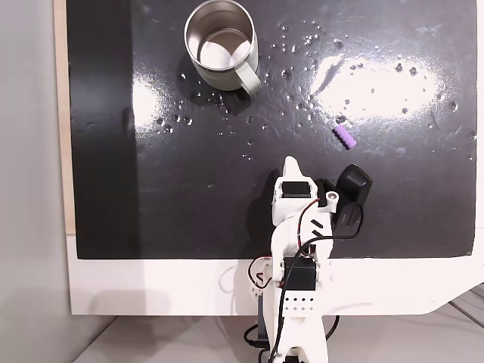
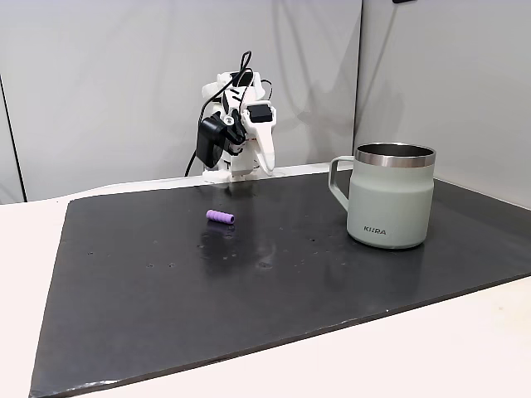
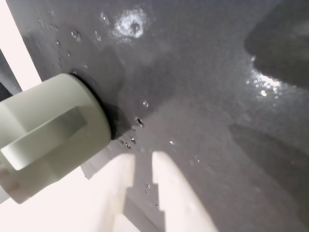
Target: Grasp a pengrip and put it in the cup.
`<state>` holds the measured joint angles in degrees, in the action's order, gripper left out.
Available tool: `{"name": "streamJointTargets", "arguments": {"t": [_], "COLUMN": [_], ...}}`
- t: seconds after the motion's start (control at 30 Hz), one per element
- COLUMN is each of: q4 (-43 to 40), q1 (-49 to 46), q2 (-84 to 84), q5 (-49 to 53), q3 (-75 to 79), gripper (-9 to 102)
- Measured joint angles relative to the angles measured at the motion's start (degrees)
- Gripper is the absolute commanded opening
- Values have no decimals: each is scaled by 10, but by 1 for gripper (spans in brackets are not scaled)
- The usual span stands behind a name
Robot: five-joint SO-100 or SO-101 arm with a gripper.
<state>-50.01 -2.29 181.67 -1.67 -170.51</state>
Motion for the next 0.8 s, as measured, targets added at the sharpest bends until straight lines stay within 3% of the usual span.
{"name": "streamJointTargets", "arguments": {"t": [0.5,0.8], "q4": [5,-33], "q1": [-4,-52], "q2": [0,-142], "q5": [25,40], "q3": [11,199], "gripper": [0,0]}}
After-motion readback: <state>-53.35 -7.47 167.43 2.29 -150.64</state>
